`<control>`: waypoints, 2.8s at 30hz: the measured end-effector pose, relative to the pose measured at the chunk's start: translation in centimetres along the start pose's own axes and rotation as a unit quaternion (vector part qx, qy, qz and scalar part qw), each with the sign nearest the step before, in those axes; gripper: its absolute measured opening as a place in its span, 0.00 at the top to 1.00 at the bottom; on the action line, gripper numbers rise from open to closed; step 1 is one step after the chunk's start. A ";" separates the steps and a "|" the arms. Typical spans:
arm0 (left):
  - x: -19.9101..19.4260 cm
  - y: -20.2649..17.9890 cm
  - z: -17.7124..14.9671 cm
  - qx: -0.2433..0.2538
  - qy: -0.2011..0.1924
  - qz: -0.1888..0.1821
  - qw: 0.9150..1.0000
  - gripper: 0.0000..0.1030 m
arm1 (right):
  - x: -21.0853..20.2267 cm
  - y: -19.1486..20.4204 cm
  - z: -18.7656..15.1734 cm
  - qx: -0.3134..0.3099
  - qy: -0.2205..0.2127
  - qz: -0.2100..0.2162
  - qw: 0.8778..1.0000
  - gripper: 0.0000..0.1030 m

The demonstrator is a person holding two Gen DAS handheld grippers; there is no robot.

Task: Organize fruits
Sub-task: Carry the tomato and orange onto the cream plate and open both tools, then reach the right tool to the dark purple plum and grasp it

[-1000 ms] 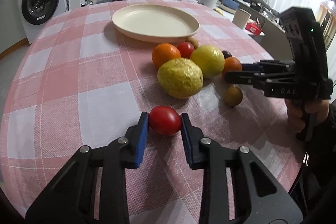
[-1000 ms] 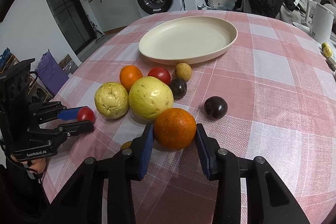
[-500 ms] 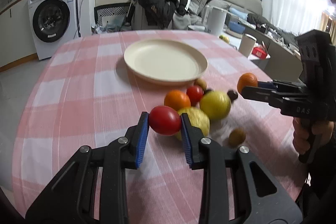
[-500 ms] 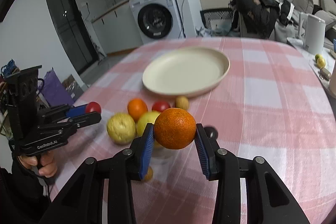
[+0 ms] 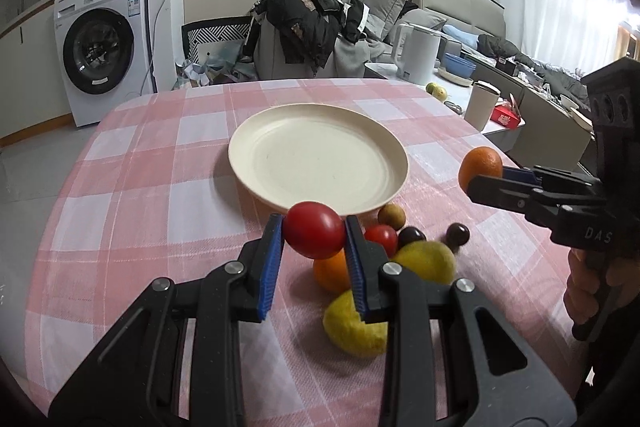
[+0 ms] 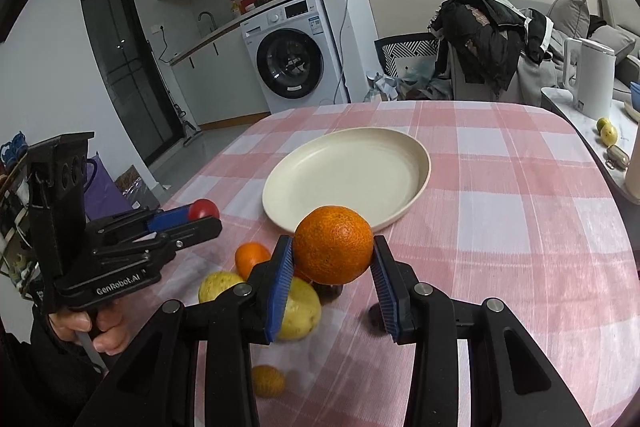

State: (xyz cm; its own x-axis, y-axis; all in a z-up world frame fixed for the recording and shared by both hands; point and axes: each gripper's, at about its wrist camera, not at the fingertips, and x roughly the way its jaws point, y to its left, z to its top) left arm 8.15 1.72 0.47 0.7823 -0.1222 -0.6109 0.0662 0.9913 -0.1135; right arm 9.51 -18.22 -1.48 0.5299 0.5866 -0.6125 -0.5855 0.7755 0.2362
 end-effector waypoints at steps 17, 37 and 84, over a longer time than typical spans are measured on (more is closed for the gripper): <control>4.4 0.8 3.2 -0.017 0.002 0.025 1.000 0.74 | 3.6 -1.0 2.8 0.012 0.003 -0.009 1.000 0.62; 9.2 1.4 3.7 -0.014 0.028 0.031 0.999 0.74 | 7.3 -2.8 2.5 0.031 0.038 -0.022 0.999 0.62; -1.3 0.0 -0.5 0.006 -0.014 0.069 0.997 0.01 | 1.0 -1.4 -0.3 0.013 0.037 -0.080 0.996 0.00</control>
State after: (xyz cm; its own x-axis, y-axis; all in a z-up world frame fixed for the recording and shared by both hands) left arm 6.79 1.82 0.89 0.8018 0.0170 -0.5973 -0.0358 0.9992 -0.0196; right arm 10.72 -18.81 -2.68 0.5679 0.4364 -0.6979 -0.4799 0.8644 0.1501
